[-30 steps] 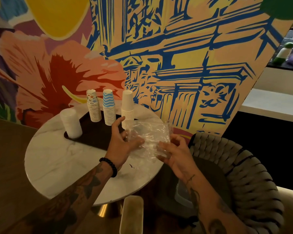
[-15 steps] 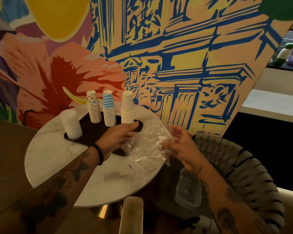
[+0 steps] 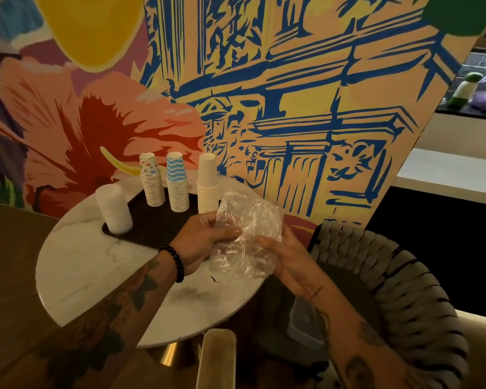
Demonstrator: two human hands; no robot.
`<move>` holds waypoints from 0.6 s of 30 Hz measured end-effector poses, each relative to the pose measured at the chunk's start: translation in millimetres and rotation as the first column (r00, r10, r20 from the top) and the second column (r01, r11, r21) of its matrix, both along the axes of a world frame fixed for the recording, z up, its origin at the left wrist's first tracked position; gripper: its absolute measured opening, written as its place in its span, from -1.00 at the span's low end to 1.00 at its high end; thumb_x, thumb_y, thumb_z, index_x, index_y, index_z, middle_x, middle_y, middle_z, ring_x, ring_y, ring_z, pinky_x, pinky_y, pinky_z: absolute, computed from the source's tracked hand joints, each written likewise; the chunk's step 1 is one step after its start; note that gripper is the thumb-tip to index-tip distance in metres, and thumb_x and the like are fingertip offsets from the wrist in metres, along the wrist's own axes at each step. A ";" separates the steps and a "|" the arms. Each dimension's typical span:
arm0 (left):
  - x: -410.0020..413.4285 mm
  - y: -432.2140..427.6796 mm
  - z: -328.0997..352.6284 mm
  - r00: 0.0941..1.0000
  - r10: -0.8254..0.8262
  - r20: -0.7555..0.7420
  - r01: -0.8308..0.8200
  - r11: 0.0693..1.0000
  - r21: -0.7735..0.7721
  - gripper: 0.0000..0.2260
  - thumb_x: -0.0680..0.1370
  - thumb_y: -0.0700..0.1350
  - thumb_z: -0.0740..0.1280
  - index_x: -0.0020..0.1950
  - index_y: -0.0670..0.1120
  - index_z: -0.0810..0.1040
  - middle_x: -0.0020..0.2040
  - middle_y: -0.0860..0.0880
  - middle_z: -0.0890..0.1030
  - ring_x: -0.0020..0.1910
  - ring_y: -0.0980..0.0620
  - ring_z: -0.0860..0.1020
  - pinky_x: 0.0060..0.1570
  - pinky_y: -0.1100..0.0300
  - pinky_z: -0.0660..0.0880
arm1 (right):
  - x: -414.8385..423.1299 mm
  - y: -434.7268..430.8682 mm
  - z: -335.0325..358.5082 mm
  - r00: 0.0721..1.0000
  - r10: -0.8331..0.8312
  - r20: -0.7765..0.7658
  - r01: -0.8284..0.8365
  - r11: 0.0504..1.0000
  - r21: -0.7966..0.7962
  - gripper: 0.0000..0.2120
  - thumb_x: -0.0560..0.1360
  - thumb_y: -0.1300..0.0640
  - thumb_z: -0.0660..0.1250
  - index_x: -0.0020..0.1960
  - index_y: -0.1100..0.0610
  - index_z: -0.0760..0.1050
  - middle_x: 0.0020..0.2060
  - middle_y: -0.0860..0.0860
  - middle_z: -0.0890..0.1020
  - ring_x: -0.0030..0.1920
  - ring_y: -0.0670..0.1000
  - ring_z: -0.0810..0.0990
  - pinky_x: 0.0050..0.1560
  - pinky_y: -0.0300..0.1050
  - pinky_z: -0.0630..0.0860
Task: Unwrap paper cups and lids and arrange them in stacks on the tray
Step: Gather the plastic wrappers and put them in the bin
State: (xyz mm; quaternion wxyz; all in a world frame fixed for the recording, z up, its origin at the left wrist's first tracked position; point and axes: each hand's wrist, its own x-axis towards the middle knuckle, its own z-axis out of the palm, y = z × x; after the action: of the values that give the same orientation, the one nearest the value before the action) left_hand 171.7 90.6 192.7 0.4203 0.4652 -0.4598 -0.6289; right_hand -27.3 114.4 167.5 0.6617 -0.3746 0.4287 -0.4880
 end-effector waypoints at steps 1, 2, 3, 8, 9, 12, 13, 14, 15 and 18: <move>-0.6 0.2 -0.4 1.000 0.000 -0.001 0.000 1.000 -0.001 -0.68 0.42 -0.34 0.48 0.16 -0.31 0.59 0.04 -0.25 0.69 -0.02 -0.14 0.68 0.04 -0.07 0.64 | 0.9 0.8 -1.0 1.000 0.012 -0.001 -0.012 1.000 0.011 -0.23 0.29 0.25 0.55 0.42 0.03 0.34 0.12 0.12 0.70 0.13 0.22 0.68 0.17 0.32 0.57; -1.0 0.6 0.0 1.000 -0.001 -0.002 0.001 1.000 -0.001 -0.68 0.42 -0.33 0.48 0.16 -0.30 0.60 0.05 -0.25 0.69 -0.01 -0.15 0.67 0.06 -0.10 0.63 | 1.5 1.3 -0.9 1.000 0.018 -0.008 -0.018 1.000 0.015 -0.25 0.29 0.27 0.54 0.42 0.07 0.36 0.12 0.14 0.70 0.13 0.23 0.68 0.19 0.33 0.56; -1.1 1.2 0.5 1.000 0.000 0.000 0.000 1.000 -0.009 -0.69 0.42 -0.34 0.48 0.16 -0.29 0.60 0.03 -0.24 0.69 -0.03 -0.14 0.68 0.01 -0.07 0.64 | 1.2 1.8 -0.2 1.000 0.014 -0.014 -0.014 1.000 0.016 -0.27 0.29 0.28 0.53 0.41 0.13 0.39 0.11 0.16 0.70 0.15 0.25 0.66 0.24 0.35 0.53; 3.0 2.7 3.3 0.999 0.031 0.014 -0.031 0.999 -0.036 -0.79 0.45 -0.40 0.44 0.09 -0.32 0.61 -0.06 -0.22 0.70 -0.17 -0.06 0.70 -0.19 0.06 0.67 | -9.3 -1.7 2.4 0.999 -0.044 0.008 0.044 0.998 0.040 -0.48 0.29 0.31 0.51 0.24 0.27 0.57 0.17 0.26 0.66 0.27 0.34 0.56 0.34 0.40 0.42; 4.0 2.5 3.3 0.999 0.030 0.011 -0.030 0.999 -0.034 -0.77 0.45 -0.39 0.44 0.10 -0.33 0.61 -0.06 -0.23 0.70 -0.17 -0.07 0.71 -0.17 0.02 0.67 | -10.6 -2.5 2.7 0.999 -0.052 0.005 0.052 0.998 0.042 -0.52 0.29 0.32 0.50 0.22 0.27 0.59 0.16 0.26 0.66 0.26 0.33 0.57 0.33 0.38 0.43; 6.6 4.6 5.7 1.000 -0.008 0.000 0.008 1.000 -0.029 -0.66 0.40 -0.29 0.49 0.16 -0.31 0.60 0.00 -0.27 0.69 -0.09 -0.12 0.70 0.06 -0.14 0.60 | -12.4 -4.0 4.0 0.993 -0.113 -0.020 0.114 0.992 0.048 -0.61 0.32 0.34 0.49 0.14 0.27 0.62 0.08 0.24 0.69 0.11 0.27 0.65 0.27 0.33 0.51; 7.0 5.5 6.6 0.999 -0.034 0.005 0.034 0.999 -0.024 -0.62 0.37 -0.24 0.51 0.16 -0.28 0.61 0.05 -0.28 0.68 -0.05 -0.13 0.69 0.11 -0.16 0.58 | -13.4 -4.3 4.4 0.991 -0.133 -0.014 0.133 0.990 0.042 -0.63 0.33 0.34 0.48 0.14 0.27 0.61 0.07 0.24 0.70 0.06 0.24 0.66 0.23 0.30 0.55; 7.8 6.6 6.9 0.998 -0.062 0.015 0.062 0.998 -0.014 -0.60 0.35 -0.21 0.52 0.17 -0.24 0.62 0.09 -0.28 0.67 -0.02 -0.14 0.67 0.13 -0.17 0.57 | -14.5 -5.0 4.3 0.989 -0.146 0.001 0.146 0.989 0.034 -0.62 0.33 0.34 0.48 0.14 0.26 0.61 0.04 0.23 0.70 0.01 0.20 0.67 0.18 0.25 0.58; 8.5 7.0 6.7 0.996 -0.085 0.027 0.086 0.996 -0.006 -0.61 0.36 -0.20 0.52 0.18 -0.21 0.63 0.11 -0.27 0.67 -0.01 -0.15 0.65 0.13 -0.16 0.58 | -15.7 -4.9 4.8 0.988 -0.154 0.015 0.153 0.988 0.024 -0.60 0.32 0.33 0.48 0.15 0.25 0.60 0.01 0.20 0.71 -0.03 0.17 0.68 0.10 0.18 0.62; 12.0 6.0 4.7 0.995 -0.092 0.027 0.092 0.996 0.006 -0.76 0.51 -0.28 0.40 0.17 -0.17 0.63 0.05 -0.22 0.70 -0.05 -0.11 0.69 -0.08 0.00 0.66 | -18.8 -4.2 5.9 0.989 -0.142 0.029 0.142 0.990 0.003 -0.59 0.34 0.32 0.47 0.19 0.21 0.59 0.00 0.16 0.72 -0.08 0.13 0.71 -0.13 0.03 0.68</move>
State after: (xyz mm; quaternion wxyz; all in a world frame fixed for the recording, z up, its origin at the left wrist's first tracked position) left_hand 183.7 96.6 197.4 0.3835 0.4533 -0.4848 -0.6422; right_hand -46.1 110.3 173.5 0.6316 -0.3356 0.4448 -0.5391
